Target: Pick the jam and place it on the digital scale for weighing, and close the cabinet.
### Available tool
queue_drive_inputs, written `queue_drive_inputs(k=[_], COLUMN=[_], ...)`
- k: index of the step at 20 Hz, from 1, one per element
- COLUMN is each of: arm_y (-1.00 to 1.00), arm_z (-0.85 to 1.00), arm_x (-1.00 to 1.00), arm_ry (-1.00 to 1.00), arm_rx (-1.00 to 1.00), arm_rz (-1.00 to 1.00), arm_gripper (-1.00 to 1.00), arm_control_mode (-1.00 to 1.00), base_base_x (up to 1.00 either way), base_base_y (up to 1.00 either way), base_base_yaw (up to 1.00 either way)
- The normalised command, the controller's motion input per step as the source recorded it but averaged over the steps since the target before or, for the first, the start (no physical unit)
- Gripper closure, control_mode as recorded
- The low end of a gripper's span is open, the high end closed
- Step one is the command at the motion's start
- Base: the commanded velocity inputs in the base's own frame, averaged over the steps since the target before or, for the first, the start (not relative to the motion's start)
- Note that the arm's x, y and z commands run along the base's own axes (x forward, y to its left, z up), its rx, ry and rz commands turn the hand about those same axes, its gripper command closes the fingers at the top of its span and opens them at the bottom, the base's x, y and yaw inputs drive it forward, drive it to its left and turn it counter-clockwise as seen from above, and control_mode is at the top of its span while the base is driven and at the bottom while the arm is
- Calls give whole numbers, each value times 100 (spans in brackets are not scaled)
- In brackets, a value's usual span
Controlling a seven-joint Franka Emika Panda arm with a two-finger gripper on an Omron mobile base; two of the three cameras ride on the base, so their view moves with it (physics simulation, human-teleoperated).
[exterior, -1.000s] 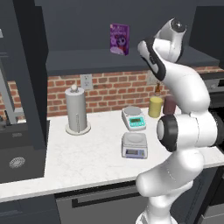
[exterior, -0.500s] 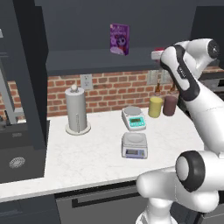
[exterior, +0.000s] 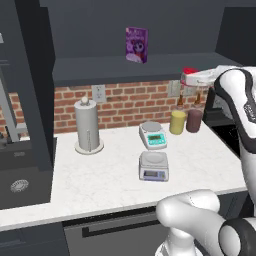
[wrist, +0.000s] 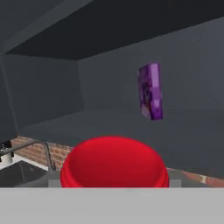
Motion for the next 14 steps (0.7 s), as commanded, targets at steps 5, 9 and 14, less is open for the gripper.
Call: queue_drive_inputs(k=[5, 9, 14], arm_y=[15, 35, 63], arm_z=[0, -7, -57], arm_x=[-100, -100, -68], arm_ry=[1, 0, -7], arm_rx=[5, -1, -6], arm_rz=[37, 36, 29], arm_gripper=[100, 100, 100], arm_control_mode=[-100, -100, -100], base_base_x=[0, 0, 0], base_base_y=[0, 0, 0], base_base_yaw=[0, 0, 0])
